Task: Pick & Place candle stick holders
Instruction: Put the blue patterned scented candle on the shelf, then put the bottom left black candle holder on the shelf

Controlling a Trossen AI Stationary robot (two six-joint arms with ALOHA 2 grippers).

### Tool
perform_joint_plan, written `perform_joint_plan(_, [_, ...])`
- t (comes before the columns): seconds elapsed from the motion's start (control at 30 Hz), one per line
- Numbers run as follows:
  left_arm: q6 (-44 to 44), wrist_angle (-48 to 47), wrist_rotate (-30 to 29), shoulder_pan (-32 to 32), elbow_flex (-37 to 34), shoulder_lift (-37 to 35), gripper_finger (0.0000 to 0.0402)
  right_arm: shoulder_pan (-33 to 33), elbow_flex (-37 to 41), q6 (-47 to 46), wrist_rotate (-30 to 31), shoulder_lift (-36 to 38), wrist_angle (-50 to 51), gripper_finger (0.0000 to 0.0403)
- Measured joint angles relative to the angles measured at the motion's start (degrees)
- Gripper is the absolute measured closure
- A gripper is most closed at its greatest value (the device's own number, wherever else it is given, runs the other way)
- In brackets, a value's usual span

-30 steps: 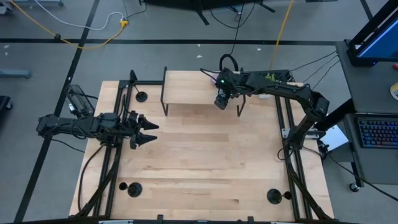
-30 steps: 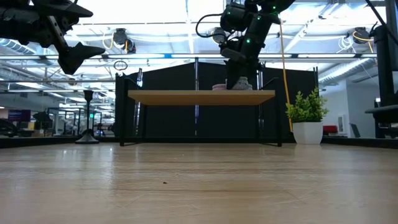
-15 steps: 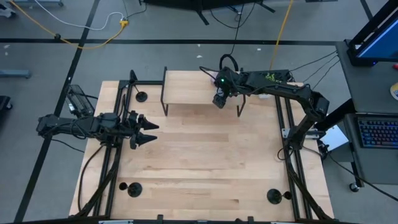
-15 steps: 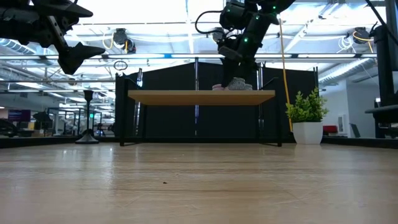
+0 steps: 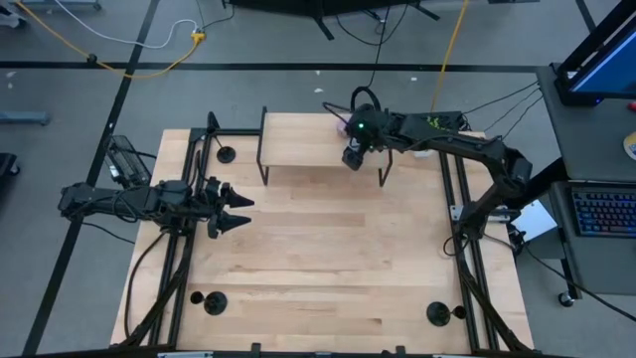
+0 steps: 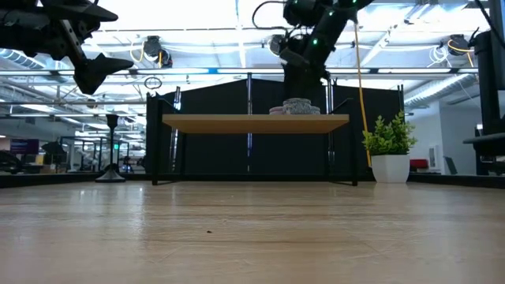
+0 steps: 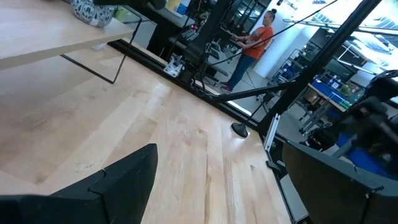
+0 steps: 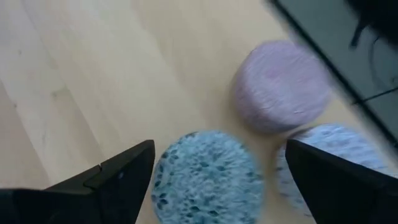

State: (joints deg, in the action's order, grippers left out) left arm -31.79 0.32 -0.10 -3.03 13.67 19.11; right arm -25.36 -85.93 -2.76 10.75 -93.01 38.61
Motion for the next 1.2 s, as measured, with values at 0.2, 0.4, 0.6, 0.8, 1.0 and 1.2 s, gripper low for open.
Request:
perform_joint_plan(0.2, [-0.3, 1.8, -0.5, 0.0, 0.0, 0.0, 0.0050, 0.0, 0.0, 1.1, 3.1, 6.2, -1.5, 0.0047])
perform_joint_plan(0.4, [-1.6, 7.9, -0.4, 0.0, 0.0, 0.0, 0.0050, 0.0, 0.4, -1.9, 2.0, 14.1, -0.4, 0.0063])
perform_joint_plan(0.6, [1.4, 12.9, -0.4, -0.2, 0.6, 0.0, 0.0050, 1.3, 8.6, -6.6, -3.1, 23.8, -1.8, 0.0136])
perform_joint_plan(0.8, [3.7, 7.8, -1.3, -1.7, 5.7, 2.3, 0.0050, 6.0, 22.0, -10.2, -3.4, 35.9, -11.3, 0.0260])
perform_joint_plan(1.0, [2.3, -11.4, -4.2, -3.3, 18.1, 10.3, 0.0050, 10.7, 33.3, -14.9, -3.5, 46.3, -20.2, 0.0388])
perform_joint_plan(1.2, [1.6, -35.7, -14.3, -3.1, 34.7, 18.1, 0.0050, 13.0, 39.9, -18.0, -3.4, 52.5, -25.5, 0.0393])
